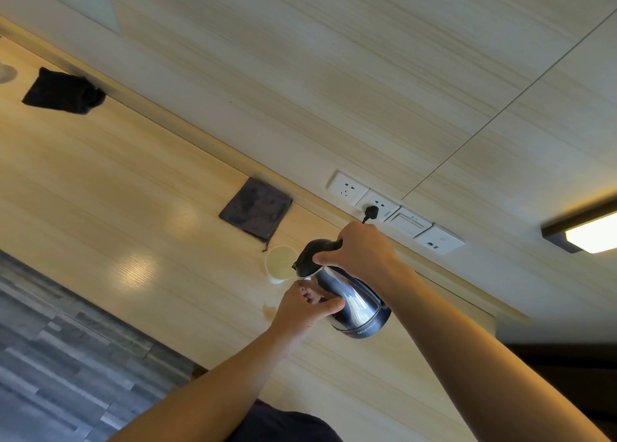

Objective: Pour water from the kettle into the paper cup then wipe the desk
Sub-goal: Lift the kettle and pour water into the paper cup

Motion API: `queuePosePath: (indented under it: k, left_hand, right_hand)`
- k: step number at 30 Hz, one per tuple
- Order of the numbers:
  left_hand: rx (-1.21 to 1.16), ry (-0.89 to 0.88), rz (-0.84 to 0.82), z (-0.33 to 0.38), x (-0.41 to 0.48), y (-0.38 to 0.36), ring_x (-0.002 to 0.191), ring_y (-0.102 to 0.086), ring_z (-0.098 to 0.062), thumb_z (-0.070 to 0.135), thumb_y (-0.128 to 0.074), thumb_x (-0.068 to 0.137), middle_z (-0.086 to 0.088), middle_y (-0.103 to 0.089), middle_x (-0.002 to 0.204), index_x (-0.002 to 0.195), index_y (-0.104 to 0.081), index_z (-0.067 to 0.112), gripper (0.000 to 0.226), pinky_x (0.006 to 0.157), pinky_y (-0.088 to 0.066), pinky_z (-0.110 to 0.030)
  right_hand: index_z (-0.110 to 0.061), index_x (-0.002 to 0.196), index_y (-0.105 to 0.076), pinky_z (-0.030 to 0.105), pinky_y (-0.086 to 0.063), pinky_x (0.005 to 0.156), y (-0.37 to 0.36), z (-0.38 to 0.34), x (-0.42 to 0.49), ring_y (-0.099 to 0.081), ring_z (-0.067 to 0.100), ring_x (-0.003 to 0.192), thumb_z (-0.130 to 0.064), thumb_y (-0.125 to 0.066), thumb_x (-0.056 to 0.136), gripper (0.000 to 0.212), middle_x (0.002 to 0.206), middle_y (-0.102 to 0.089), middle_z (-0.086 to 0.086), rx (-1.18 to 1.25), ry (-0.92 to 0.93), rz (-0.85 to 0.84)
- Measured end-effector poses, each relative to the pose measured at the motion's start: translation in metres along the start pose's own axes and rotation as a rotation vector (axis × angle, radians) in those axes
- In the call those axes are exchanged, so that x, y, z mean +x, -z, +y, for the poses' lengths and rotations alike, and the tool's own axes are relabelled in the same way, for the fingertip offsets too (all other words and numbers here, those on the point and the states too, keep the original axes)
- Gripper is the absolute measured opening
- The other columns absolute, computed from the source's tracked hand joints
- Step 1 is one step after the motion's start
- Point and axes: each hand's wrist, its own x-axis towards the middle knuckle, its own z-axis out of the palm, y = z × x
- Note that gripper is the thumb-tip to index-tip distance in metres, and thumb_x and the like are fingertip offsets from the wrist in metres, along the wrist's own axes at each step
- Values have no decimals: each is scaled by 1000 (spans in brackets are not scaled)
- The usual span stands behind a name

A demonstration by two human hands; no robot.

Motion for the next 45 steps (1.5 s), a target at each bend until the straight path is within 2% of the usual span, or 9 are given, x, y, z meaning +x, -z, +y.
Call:
queuePosePath:
  k: [3, 5, 16, 20, 25, 31, 36, 40, 45]
  left_hand:
    - [-1, 2, -17, 3, -1, -2, 77, -69, 0, 8, -88, 79, 11, -73, 72, 87, -74, 7, 17, 73, -53, -14]
    - [-6, -1, -29, 4, -2, -3, 73, -67, 2, 4, -85, 81, 12, -72, 68, 80, -73, 12, 15, 71, -52, -13]
    - [-50, 1, -28, 6, -3, -3, 79, -71, -1, 8, -87, 80, 9, -75, 75, 84, -74, 12, 14, 77, -55, -16]
    - [-64, 19, -19, 5, -2, -2, 83, -72, -2, 11, -89, 79, 9, -76, 77, 93, -73, 7, 22, 79, -57, -18]
    - [-55, 20, -14, 2, 0, -2, 84, -72, -3, 14, -89, 79, 9, -76, 78, 96, -73, 5, 26, 79, -57, -18]
    - [-65, 32, -25, -1, 2, -1, 85, -71, -6, 17, -90, 78, 5, -76, 79, 97, -75, 2, 29, 79, -55, -19]
    - [-89, 33, -42, 0, -1, -2, 89, -72, -14, 28, -90, 69, -5, -77, 84, 78, -80, 24, 14, 87, -56, -29]
    - [-56, 42, -32, -3, 0, 0, 91, -71, -16, 25, -91, 73, -17, -77, 92, 83, -79, 16, 18, 88, -56, -30]
    - [6, 16, -20, -1, 2, -2, 74, -68, 0, 2, -87, 79, 11, -72, 69, 81, -74, 8, 14, 70, -52, -13]
  right_hand:
    - [-9, 79, -65, 29, -42, 54, 2, 0, -1, -51, 17, 54, -59, -80, 78, 52, 65, -60, 2, 8, 6, -1]
    - [-9, 79, -64, 27, -40, 53, 3, -1, -1, -49, 17, 53, -58, -80, 78, 52, 64, -58, 2, 4, 13, -3]
    - [-12, 72, -59, 25, -38, 51, 5, -3, 1, -47, 15, 52, -58, -80, 80, 51, 62, -56, 1, -8, 26, -18]
    - [-12, 71, -59, 25, -38, 51, 4, -3, 4, -46, 15, 52, -57, -79, 80, 51, 62, -56, 1, -6, 30, -25]
    - [-10, 75, -62, 26, -41, 53, 1, -3, 7, -49, 17, 53, -59, -79, 79, 52, 64, -59, 2, -19, 25, -28]
    - [-13, 69, -56, 26, -38, 51, 1, -4, 8, -44, 15, 51, -57, -79, 80, 51, 61, -54, 0, -33, 29, -30]
    - [-13, 68, -56, 24, -36, 49, -1, -3, 9, -43, 13, 50, -58, -78, 81, 52, 61, -53, -1, -59, 36, -31]
    - [-13, 70, -58, 24, -38, 50, -5, -1, 10, -45, 13, 51, -59, -78, 80, 51, 62, -55, -1, -51, 29, -27]
    - [-13, 74, -63, 24, -39, 51, -7, 12, 6, -48, 14, 51, -60, -77, 80, 50, 62, -59, 1, 9, 29, -12]
